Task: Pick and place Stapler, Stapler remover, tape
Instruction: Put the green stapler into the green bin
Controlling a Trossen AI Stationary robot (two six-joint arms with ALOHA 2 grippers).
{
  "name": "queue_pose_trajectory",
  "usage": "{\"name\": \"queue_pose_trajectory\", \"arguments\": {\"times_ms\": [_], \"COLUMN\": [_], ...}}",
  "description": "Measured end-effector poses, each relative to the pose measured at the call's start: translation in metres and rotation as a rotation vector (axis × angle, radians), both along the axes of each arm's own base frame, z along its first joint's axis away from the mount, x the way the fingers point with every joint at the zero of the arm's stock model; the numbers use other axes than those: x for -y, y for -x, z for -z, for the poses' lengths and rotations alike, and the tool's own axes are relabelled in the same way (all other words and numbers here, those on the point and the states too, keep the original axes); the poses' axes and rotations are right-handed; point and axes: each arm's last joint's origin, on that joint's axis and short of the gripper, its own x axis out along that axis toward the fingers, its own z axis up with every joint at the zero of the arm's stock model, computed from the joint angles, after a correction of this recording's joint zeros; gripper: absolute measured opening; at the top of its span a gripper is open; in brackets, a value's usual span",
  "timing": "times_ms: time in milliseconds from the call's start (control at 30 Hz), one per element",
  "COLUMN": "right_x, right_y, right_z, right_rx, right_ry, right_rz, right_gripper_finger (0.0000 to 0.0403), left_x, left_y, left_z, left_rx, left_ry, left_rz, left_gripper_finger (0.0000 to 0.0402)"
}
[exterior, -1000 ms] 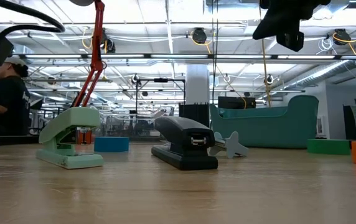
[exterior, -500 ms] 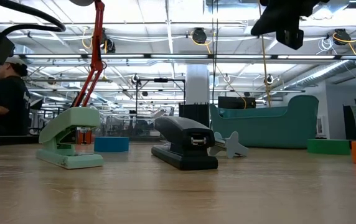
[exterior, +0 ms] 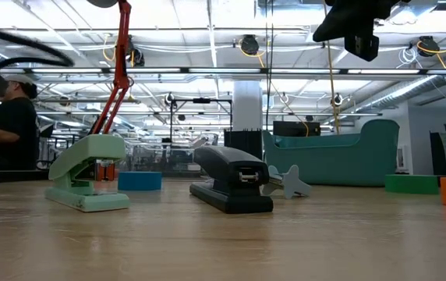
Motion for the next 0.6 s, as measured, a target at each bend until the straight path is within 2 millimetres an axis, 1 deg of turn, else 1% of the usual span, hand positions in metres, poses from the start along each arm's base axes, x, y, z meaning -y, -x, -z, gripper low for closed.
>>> {"name": "queue_pose_trajectory", "arguments": {"times_ms": [133, 200, 267, 533, 600], "right_x": [0.0, 0.0, 0.0, 0.0, 0.0], "right_y": [0.0, 0.0, 0.0, 0.0, 0.0], "right_z": [0.0, 0.0, 0.0, 0.0, 0.0], "right_rx": [0.0, 0.0, 0.0, 0.0, 0.0], "right_ry": [-0.004, -0.004, -0.004, -0.004, -0.004], "right_rz": [0.002, 0.002, 0.002, 0.001, 0.001], "right_gripper_finger": [0.0, 0.0, 0.0, 0.0, 0.0], "left_x": [-0.0001, -0.0001, -0.0001, 0.0001, 0.0007], "left_y": [0.0009, 0.001, 0.001, 0.0005, -0.0003], "left_z": [0.0008, 0.0008, 0.0008, 0.0008, 0.0008], "left_rx": [-0.014, -0.016, -0.015, -0.006, 0.002], "left_ry": [0.012, 0.015, 0.015, 0.013, 0.019], "left_rz": [0.013, 0.021, 0.025, 0.025, 0.025], "left_gripper_finger": [0.0263, 0.0249, 0.0225, 0.0096, 0.007]}}
